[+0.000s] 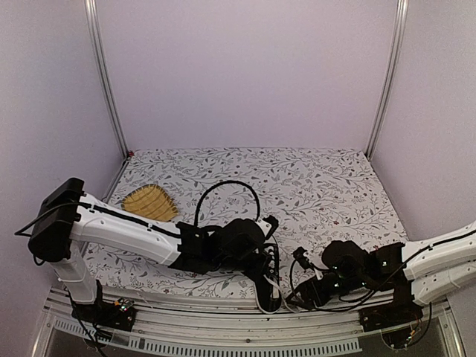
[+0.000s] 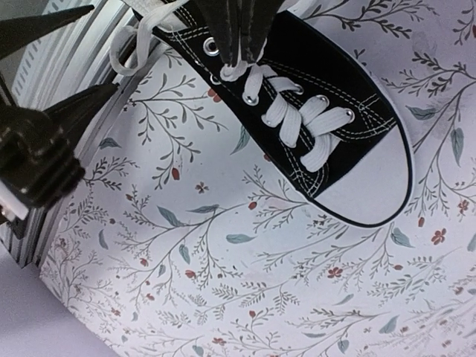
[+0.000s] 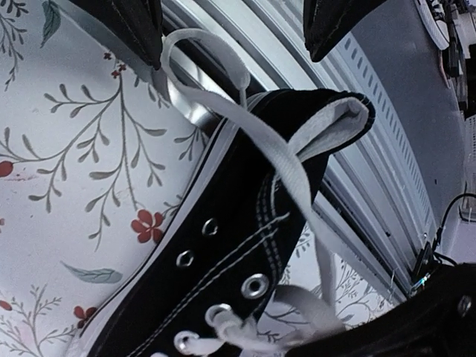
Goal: Tie the shoes
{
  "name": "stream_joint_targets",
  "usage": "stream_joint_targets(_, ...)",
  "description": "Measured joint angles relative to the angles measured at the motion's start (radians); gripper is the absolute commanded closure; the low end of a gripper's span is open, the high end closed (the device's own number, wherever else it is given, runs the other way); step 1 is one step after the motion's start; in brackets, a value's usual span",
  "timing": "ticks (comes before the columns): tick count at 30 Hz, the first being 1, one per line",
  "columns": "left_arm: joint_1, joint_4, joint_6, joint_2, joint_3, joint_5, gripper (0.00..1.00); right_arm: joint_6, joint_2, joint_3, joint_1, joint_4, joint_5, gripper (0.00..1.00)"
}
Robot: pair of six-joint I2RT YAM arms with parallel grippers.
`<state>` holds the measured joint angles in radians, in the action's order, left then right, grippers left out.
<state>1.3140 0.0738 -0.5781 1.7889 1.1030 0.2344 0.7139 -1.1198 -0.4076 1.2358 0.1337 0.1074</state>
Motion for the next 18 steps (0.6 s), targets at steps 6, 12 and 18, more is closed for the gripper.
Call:
stream_joint_targets(6, 0.000, 0.000, -0.003, 0.000, -0.005, 0.009, 1.00, 0.012, -0.038, 0.000, 0.091, -0.006, -0.024, 0.45)
stream_joint_targets(12, 0.000, 0.000, -0.004, 0.000, -0.006, 0.010, 1.00, 0.012, -0.148, -0.005, 0.128, -0.012, -0.072, 0.51)
stream_joint_targets(18, 0.000, 0.000, -0.010, 0.000, -0.006, 0.010, 1.00, 0.008, -0.231, -0.050, 0.148, -0.037, -0.127, 0.64)
